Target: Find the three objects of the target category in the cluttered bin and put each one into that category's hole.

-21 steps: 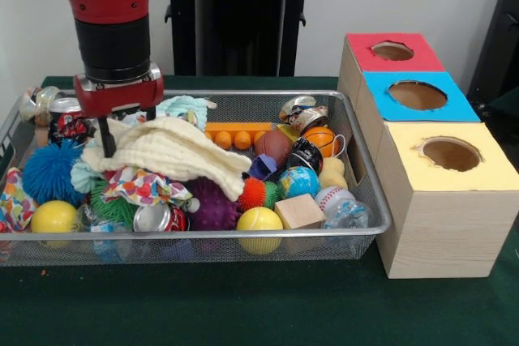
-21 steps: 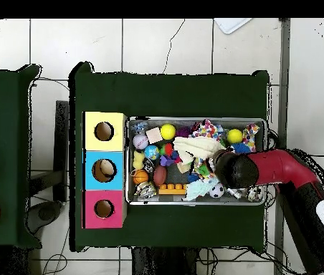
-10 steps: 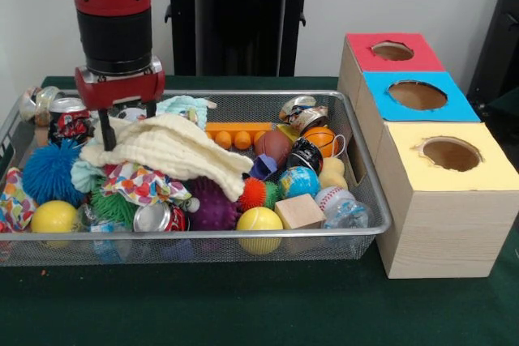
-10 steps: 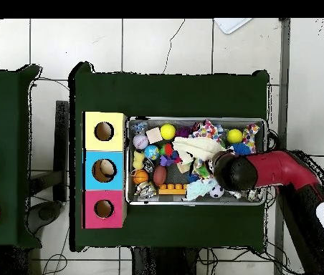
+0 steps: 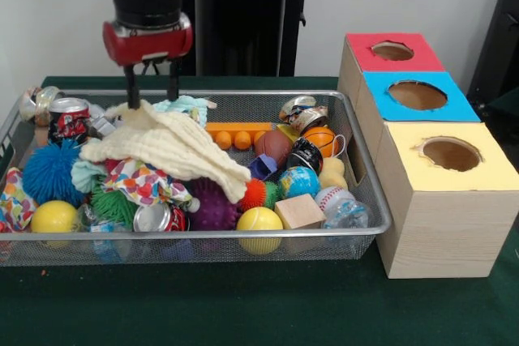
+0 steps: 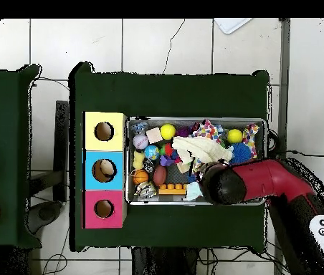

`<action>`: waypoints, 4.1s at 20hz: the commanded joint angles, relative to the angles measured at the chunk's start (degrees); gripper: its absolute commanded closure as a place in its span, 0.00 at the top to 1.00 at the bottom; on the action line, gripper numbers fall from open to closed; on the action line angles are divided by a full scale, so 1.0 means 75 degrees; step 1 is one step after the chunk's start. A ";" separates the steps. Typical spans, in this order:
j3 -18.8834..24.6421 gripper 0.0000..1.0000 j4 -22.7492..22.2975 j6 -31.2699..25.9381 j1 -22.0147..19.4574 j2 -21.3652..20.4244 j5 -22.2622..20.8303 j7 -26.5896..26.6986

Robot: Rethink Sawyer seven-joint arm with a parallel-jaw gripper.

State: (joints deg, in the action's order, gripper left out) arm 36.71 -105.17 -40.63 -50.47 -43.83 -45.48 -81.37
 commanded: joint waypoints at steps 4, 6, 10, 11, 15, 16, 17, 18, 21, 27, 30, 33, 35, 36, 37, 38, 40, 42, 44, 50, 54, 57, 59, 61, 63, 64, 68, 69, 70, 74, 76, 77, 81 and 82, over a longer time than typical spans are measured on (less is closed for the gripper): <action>-0.0492 1.00 -0.1363 -0.0589 0.0562 -0.1463 0.1046 -0.0760; -0.0598 1.00 -0.1499 -0.0457 0.0708 -0.1480 0.1184 -0.0957; -0.0835 1.00 -0.1842 -0.0029 0.1017 -0.1469 0.1447 -0.1391; -0.0916 1.00 -0.1900 0.0104 0.1117 -0.1415 0.1479 -0.1520; -0.1373 1.00 -0.2080 0.0869 0.1643 -0.1056 0.1459 -0.2213; -0.1515 1.00 -0.2127 0.1108 0.1779 -0.0947 0.1417 -0.2386; -0.1656 1.00 -0.2174 0.1347 0.1916 -0.0839 0.1376 -0.2559; -0.1805 1.00 -0.2400 0.1633 0.1940 -0.0879 0.1345 -0.2638; -0.2263 1.00 -0.2524 0.2215 0.2279 -0.0616 0.1356 -0.2921; -0.2914 1.00 -0.1992 0.2468 0.3164 0.0068 0.1818 -0.3238; -0.3167 1.00 -0.1458 0.2423 0.3625 0.0431 0.2062 -0.3331; -0.3276 1.00 -0.1105 0.2378 0.3885 0.0638 0.2305 -0.3327; -0.3279 1.00 -0.0833 0.2217 0.4013 0.0695 0.2521 -0.3260; -0.3307 1.00 -0.0731 0.2149 0.4072 0.0726 0.2601 -0.3219; -0.3346 1.00 -0.0641 0.2134 0.4129 0.0762 0.2682 -0.3186; -0.3368 1.00 -0.0563 0.2086 0.4166 0.0784 0.2777 -0.3162; -0.3453 1.00 -0.0434 0.2076 0.4303 0.0866 0.2901 -0.3154; -0.3573 1.00 -0.0337 0.2095 0.4485 0.0894 0.3020 -0.3193; -0.3667 1.00 -0.0197 0.1981 0.4650 0.0901 0.3180 -0.3183; -0.4051 1.00 0.0254 0.2116 0.5081 0.1248 0.3448 -0.3176; -0.4132 1.00 0.0549 0.1945 0.5107 0.1395 0.3516 -0.2840; -0.4144 1.00 0.0806 0.1771 0.5091 0.1497 0.3565 -0.2606; -0.4125 1.00 0.0961 0.1620 0.5085 0.1524 0.3601 -0.2486; -0.4118 1.00 0.1064 0.1532 0.5099 0.1527 0.3630 -0.2449; -0.4114 1.00 0.1172 0.1473 0.5120 0.1562 0.3661 -0.2437; -0.4103 1.00 0.1222 0.1452 0.5126 0.1573 0.3681 -0.2433; -0.4078 1.00 0.1300 0.1242 0.5139 0.1500 0.3763 -0.2380; -0.4066 1.00 0.1320 0.1215 0.5135 0.1495 0.3773 -0.2359; -0.4058 1.00 0.1361 0.1180 0.5140 0.1507 0.3787 -0.2346; -0.4035 1.00 0.1511 0.0956 0.5185 0.1482 0.3882 -0.2330; -0.4037 1.00 0.1601 0.0855 0.5229 0.1484 0.3930 -0.2345; -0.4047 1.00 0.1637 0.0780 0.5259 0.1476 0.3954 -0.2353; -0.4071 1.00 0.1752 0.0661 0.5354 0.1475 0.4058 -0.2410; -0.4095 1.00 0.1644 0.0717 0.5370 0.1419 0.4063 -0.2437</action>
State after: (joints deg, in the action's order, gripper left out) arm 5.24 -97.03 -28.32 -11.00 -34.46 -17.74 -92.09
